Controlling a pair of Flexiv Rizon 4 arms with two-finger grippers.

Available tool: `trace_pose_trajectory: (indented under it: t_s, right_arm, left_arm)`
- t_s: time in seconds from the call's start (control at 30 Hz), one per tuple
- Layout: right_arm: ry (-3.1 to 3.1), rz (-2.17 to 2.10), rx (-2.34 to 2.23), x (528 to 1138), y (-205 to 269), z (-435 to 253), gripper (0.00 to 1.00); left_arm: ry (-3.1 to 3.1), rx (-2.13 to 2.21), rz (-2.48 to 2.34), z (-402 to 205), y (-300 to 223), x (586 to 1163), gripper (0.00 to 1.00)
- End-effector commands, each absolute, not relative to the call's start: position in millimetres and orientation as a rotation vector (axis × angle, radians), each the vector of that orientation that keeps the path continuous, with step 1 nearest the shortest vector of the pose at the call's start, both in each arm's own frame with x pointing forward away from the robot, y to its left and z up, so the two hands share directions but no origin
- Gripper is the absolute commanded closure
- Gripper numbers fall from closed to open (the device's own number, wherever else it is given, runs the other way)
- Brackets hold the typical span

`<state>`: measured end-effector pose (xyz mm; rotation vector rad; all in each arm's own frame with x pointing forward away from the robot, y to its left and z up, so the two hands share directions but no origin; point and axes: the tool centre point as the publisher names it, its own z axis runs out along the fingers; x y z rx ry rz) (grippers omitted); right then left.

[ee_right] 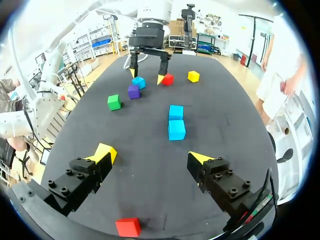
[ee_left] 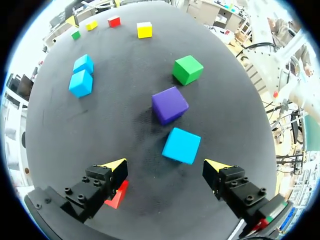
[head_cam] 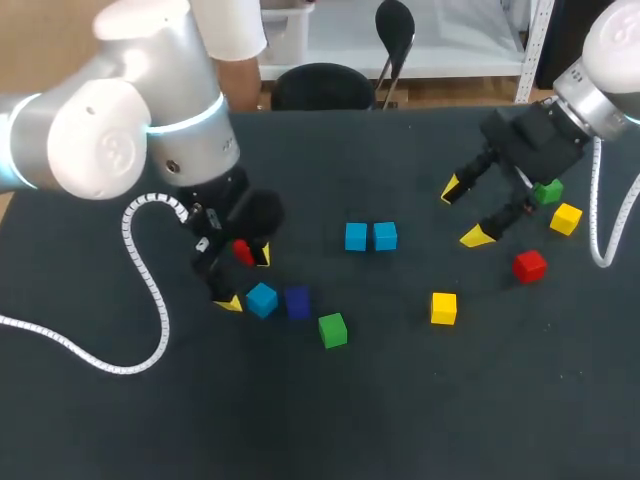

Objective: Place the blue cubes, place green cubes on the blue cubes, place the yellow cubes on the green cubes, then place the red cubes on the yellow cubes, and place purple cube on the red cubes.

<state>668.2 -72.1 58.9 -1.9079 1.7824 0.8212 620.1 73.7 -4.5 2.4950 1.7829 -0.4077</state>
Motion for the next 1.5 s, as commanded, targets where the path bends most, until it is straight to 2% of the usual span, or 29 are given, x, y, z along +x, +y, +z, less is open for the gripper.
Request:
trace_pose_trajectory:
  t_s: [0.03, 1.17, 1.5]
  right_arm:
    - [1.781, 0.822, -1.907, 668.2, -72.1, 58.8, 0.00]
    - [1.781, 0.822, -1.907, 668.2, -72.1, 58.8, 0.00]
    - [1.781, 0.822, -1.907, 668.2, -72.1, 58.8, 0.00]
  left_arm:
    - [1.783, 2.494, -0.425, -9.3, 74.7, 625.9, 0.00]
    - [1.832, 2.462, -0.464, -24.0, 76.9, 641.0, 0.00]
    - [1.810, 2.508, -0.487, -12.3, 71.5, 626.0, 0.00]
